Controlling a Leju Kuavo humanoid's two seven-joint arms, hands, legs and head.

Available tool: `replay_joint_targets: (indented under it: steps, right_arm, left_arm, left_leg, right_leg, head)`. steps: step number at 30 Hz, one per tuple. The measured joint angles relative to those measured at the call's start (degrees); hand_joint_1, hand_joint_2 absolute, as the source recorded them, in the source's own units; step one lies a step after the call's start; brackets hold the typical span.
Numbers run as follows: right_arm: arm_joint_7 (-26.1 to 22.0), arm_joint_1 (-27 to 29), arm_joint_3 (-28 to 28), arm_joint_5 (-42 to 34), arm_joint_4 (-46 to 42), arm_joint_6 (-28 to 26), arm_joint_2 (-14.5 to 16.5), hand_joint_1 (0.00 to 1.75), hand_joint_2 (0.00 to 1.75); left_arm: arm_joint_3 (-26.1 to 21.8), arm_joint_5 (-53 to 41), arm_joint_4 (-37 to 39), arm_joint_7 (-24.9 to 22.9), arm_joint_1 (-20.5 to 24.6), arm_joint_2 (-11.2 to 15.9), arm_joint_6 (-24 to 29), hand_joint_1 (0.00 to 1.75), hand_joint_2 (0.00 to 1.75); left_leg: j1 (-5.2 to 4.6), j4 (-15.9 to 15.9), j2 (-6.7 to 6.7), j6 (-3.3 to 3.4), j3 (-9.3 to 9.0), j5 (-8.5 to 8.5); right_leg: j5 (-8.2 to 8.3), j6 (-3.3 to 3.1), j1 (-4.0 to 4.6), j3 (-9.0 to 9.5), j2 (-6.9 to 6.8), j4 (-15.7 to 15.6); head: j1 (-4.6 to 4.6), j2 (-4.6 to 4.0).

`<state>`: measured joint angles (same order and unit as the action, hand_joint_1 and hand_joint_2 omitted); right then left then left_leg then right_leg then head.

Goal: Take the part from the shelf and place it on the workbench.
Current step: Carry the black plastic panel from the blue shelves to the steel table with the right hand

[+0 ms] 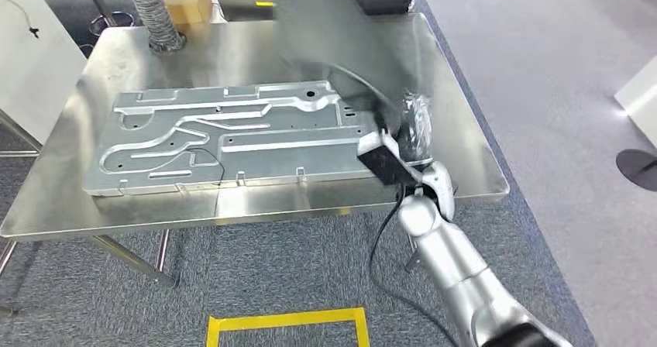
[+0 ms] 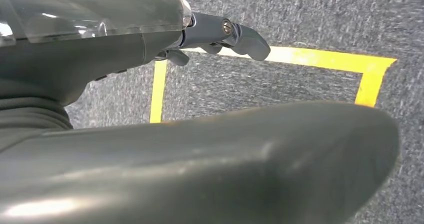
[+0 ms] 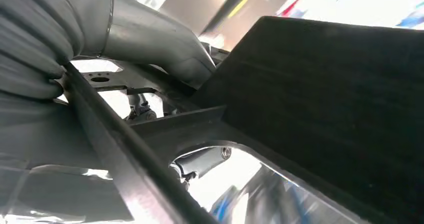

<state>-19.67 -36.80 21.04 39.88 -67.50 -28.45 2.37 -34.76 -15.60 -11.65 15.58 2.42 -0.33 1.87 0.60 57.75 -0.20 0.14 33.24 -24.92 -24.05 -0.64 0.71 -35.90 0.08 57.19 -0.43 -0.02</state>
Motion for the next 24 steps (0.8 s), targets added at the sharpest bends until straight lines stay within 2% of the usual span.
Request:
replay_joint_targets:
  steps: [2,3,4,6,7,8,9,11,13,14,16,18,19,20,22,23,24]
  right_arm:
    - [5.0,-2.8,-1.0,7.7,4.2,-1.3,-0.4,1.75,1.75]
    - [7.8,-4.4,-1.3,11.9,6.6,-1.4,-0.5,1.75,1.75]
    - [10.6,-6.0,-1.4,16.4,8.9,-1.1,-0.6,1.75,1.75]
    - [15.7,-9.0,-1.1,24.7,13.8,-0.1,-0.6,1.75,1.75]
    - [17.6,-10.3,-0.8,27.9,16.1,0.7,-0.5,1.75,1.75]
    - [19.1,-11.5,-0.5,30.8,18.4,1.8,-0.4,1.75,1.75]
    - [20.4,-12.6,0.0,33.2,20.8,3.0,-0.2,1.75,1.75]
    - [22.0,-15.1,1.1,37.3,25.2,5.6,0.4,1.75,1.75]
    - [22.4,-17.5,2.2,40.4,29.2,8.6,1.0,1.75,1.75]
    - [22.4,-18.5,2.8,41.6,30.9,10.0,1.2,1.75,1.75]
    - [22.5,-20.1,4.4,44.2,34.2,12.6,1.8,1.75,1.75]
    - [22.5,-21.4,6.2,46.5,37.3,14.9,2.4,1.75,1.75]
    - [22.6,-22.1,7.0,47.3,38.7,15.8,2.6,1.75,1.75]
    - [22.6,-22.7,7.8,47.9,40.1,16.5,2.7,1.75,1.75]
    - [22.9,-23.3,9.0,48.6,42.4,17.0,2.9,1.75,1.75]
    - [23.0,-23.4,9.5,48.7,43.4,16.9,3.0,1.75,1.75]
    - [23.1,-23.4,9.9,48.8,44.1,16.7,3.0,1.75,1.75]
  left_arm:
    - [-0.3,-0.3,0.0,-0.1,0.0,0.0,0.0,0.00,0.00]
    - [-0.5,-0.5,0.0,-0.2,0.1,0.0,0.0,0.00,0.00]
    - [-0.6,-0.7,0.0,-0.2,0.2,0.0,-0.1,0.00,0.00]
    - [-0.8,-1.0,0.0,-0.2,0.3,0.0,-0.2,0.00,0.00]
    - [-0.9,-1.1,0.0,-0.2,0.3,0.1,-0.3,0.00,0.00]
    - [-0.9,-1.2,0.0,-0.2,0.3,0.1,-0.5,0.00,0.00]
    - [-1.0,-1.4,0.0,-0.2,0.2,0.1,-0.7,0.00,0.00]
    - [-1.0,-1.7,0.0,-0.1,0.3,0.1,-1.0,0.00,0.00]
    - [-1.1,-2.0,0.0,0.0,0.5,0.2,-1.2,0.00,0.00]
    - [-1.1,-2.0,0.0,0.1,0.6,0.2,-1.3,0.00,0.00]
    - [-1.1,-2.2,0.0,0.2,0.5,0.3,-1.4,0.00,0.00]
    - [-1.1,-2.5,0.0,0.5,0.5,0.3,-1.7,0.00,0.00]
    - [-1.1,-2.7,0.0,0.6,0.6,0.3,-1.8,0.00,0.00]
    - [-1.1,-2.9,0.0,0.9,0.7,0.3,-2.0,0.00,0.00]
    - [-1.1,-3.2,0.0,1.4,0.8,0.3,-2.2,0.00,0.00]
    - [-1.1,-3.4,0.0,1.6,0.8,0.4,-2.2,0.00,0.00]
    - [-1.1,-3.6,0.0,1.8,0.7,0.4,-2.3,0.00,0.00]
  left_leg:
    - [-0.01,0.8,0.03,-0.59,0.02,-0.40]
    - [0.01,2.1,0.03,-0.81,0.55,-1.22]
    - [0.08,4.5,0.03,-0.98,1.68,-2.58]
    - [0.16,11.8,0.02,-1.45,5.50,-5.86]
    - [0.17,14.8,0.03,-1.66,7.33,-6.86]
    - [0.17,16.3,0.03,-1.80,8.48,-6.95]
    - [0.17,15.5,0.03,-1.79,8.50,-5.86]
    - [0.17,8.4,0.03,-1.45,5.87,-1.41]
    - [-0.07,1.8,0.03,-0.91,3.34,0.85]
    - [-0.21,0.5,0.02,-0.60,2.86,1.14]
    - [-0.37,0.3,-0.06,0.00,2.74,1.27]
    - [-0.10,-0.2,-0.07,0.50,2.44,1.79]
    - [0.07,-0.4,-0.04,0.71,2.30,1.90]
    - [0.19,-0.5,-0.02,0.88,2.16,1.95]
    - [0.19,-0.5,-0.03,1.05,2.09,1.84]
    - [0.20,-0.5,-0.06,1.09,2.02,1.75]
    - [0.21,-0.5,-0.10,1.06,1.92,1.63]
  right_leg:
    - [0.64,-0.58,-0.26,0.61,0.10,-0.4]
    - [0.68,-0.83,-0.42,0.95,0.13,-0.6]
    - [0.73,-1.05,-0.53,1.20,0.15,-0.7]
    - [0.60,-1.36,-0.40,1.28,0.15,-0.7]
    - [0.52,-1.44,-0.32,1.29,0.16,-0.6]
    - [0.40,-1.49,-0.27,1.30,0.18,-0.5]
    - [0.26,-1.49,-0.25,1.32,0.21,-0.3]
    - [-0.13,-1.33,-0.27,1.39,0.29,0.1]
    - [-0.38,-0.98,-0.19,1.24,0.31,0.4]
    - [-0.45,-0.74,-0.14,1.09,0.30,0.5]
    - [-0.49,-0.21,-0.11,0.94,0.27,0.5]
    - [-1.33,0.38,-0.16,0.67,0.24,1.4]
    - [-2.46,0.69,-0.24,-0.12,0.23,3.1]
    - [-4.09,0.99,-0.38,-1.55,0.23,6.2]
    - [-7.15,1.46,-0.78,-5.53,0.21,14.0]
    - [-7.61,1.64,-1.00,-7.03,0.21,16.6]
    - [-6.93,1.78,-1.20,-7.52,0.20,17.0]
  head:
    - [-0.01,0.00]
    - [-0.01,0.00]
    - [0.00,0.00]
    - [0.00,0.00]
    - [-0.01,0.00]
    - [-0.01,0.00]
    - [-0.01,0.00]
    - [-0.01,0.00]
    - [-0.01,0.00]
    - [-0.01,0.00]
    - [-0.01,0.00]
    - [-0.01,0.00]
    - [0.00,0.00]
    - [0.00,0.00]
    - [0.00,0.00]
    - [-0.01,0.00]
    - [-0.01,0.00]
